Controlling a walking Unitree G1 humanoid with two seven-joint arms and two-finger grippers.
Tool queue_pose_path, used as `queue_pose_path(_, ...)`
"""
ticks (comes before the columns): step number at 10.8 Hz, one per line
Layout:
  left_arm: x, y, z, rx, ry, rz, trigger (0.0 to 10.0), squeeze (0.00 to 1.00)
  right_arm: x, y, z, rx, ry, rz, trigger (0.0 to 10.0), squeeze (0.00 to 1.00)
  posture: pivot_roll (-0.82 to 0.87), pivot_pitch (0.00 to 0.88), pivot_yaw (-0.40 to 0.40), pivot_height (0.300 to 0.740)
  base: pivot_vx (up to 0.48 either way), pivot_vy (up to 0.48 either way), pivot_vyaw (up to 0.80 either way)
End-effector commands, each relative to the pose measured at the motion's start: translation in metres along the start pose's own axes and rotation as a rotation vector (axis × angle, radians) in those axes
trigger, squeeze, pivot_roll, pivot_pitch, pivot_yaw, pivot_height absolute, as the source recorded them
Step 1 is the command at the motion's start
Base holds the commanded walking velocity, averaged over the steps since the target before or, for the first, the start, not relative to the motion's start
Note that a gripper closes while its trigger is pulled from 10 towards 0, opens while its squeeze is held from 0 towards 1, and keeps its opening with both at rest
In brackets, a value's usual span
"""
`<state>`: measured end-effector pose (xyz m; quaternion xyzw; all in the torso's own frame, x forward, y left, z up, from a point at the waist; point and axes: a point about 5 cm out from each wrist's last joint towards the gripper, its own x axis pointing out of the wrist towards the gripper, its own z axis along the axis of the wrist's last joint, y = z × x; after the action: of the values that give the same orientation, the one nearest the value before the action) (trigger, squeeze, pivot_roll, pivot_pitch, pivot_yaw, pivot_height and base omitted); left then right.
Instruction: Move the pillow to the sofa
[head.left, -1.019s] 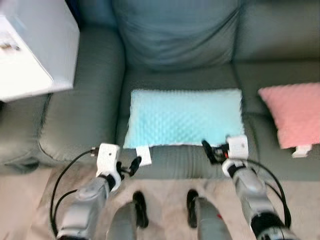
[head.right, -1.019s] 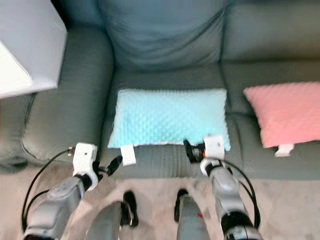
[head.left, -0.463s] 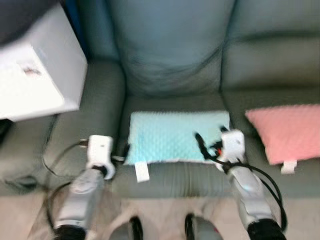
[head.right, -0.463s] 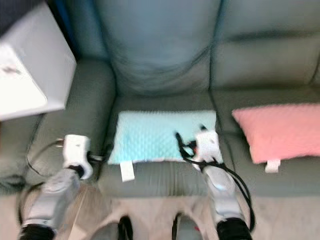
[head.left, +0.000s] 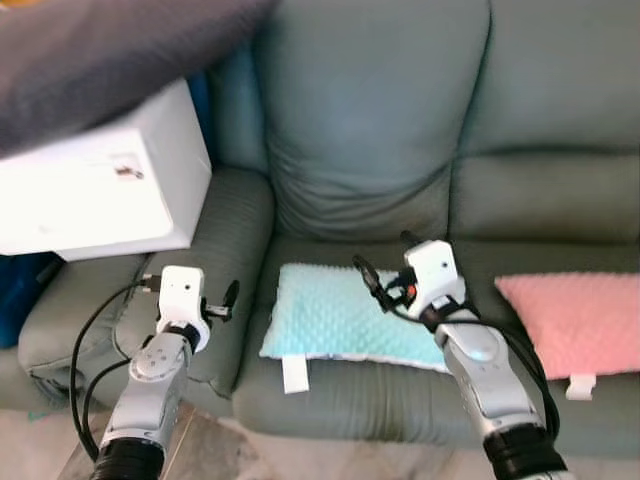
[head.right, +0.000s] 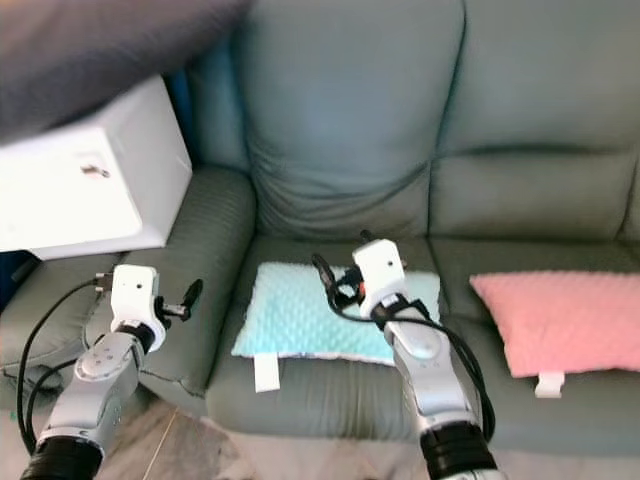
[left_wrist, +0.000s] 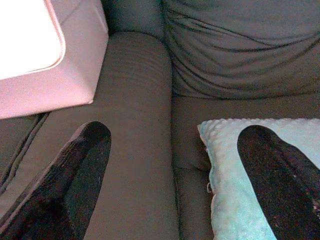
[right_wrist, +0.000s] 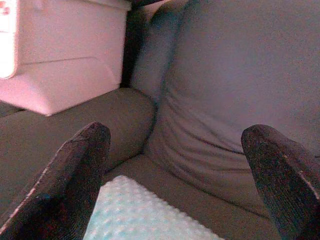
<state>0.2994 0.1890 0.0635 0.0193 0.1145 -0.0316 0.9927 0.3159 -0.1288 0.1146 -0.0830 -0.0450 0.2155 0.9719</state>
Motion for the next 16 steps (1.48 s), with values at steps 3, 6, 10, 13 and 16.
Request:
queue_pose_path(3, -0.008, -0.006, -0.01, -0.073, -0.006, 0.052, 10.0, 0.0, -0.002, -0.004, -0.004, 0.073, 0.037, -0.166, 10.0, 0.0, -0.15, 0.0, 0.03, 0.74, 0.0, 0.0, 0.0)
queue_pose_path(6, -0.014, -0.017, -0.004, -0.117, -0.018, 0.002, 10.0, 0.0, -0.02, -0.009, -0.016, 0.142, 0.091, -0.306, 10.0, 0.0, -0.15, 0.0, 0.021, 0.74, 0.0, 0.0, 0.0)
queue_pose_path(10, -0.014, -0.019, -0.004, -0.187, -0.004, 0.008, 10.0, 0.0, -0.02, -0.013, -0.013, 0.132, 0.12, -0.306, 10.0, 0.0, -0.17, 0.0, -0.001, 0.74, 0.0, 0.0, 0.0)
queue_pose_path(13, -0.019, -0.019, -0.009, -0.217, 0.011, -0.002, 10.0, 0.0, -0.023, -0.018, -0.01, 0.124, 0.125, -0.314, 10.0, 0.0, -0.17, 0.013, -0.002, 0.74, 0.0, 0.0, 0.0)
queue_pose_path(16, -0.022, -0.017, -0.01, -0.202, 0.03, -0.002, 10.0, 0.0, -0.026, -0.01, -0.013, 0.143, 0.145, -0.305, 10.0, 0.0, -0.17, 0.031, 0.003, 0.74, 0.0, 0.0, -0.53)
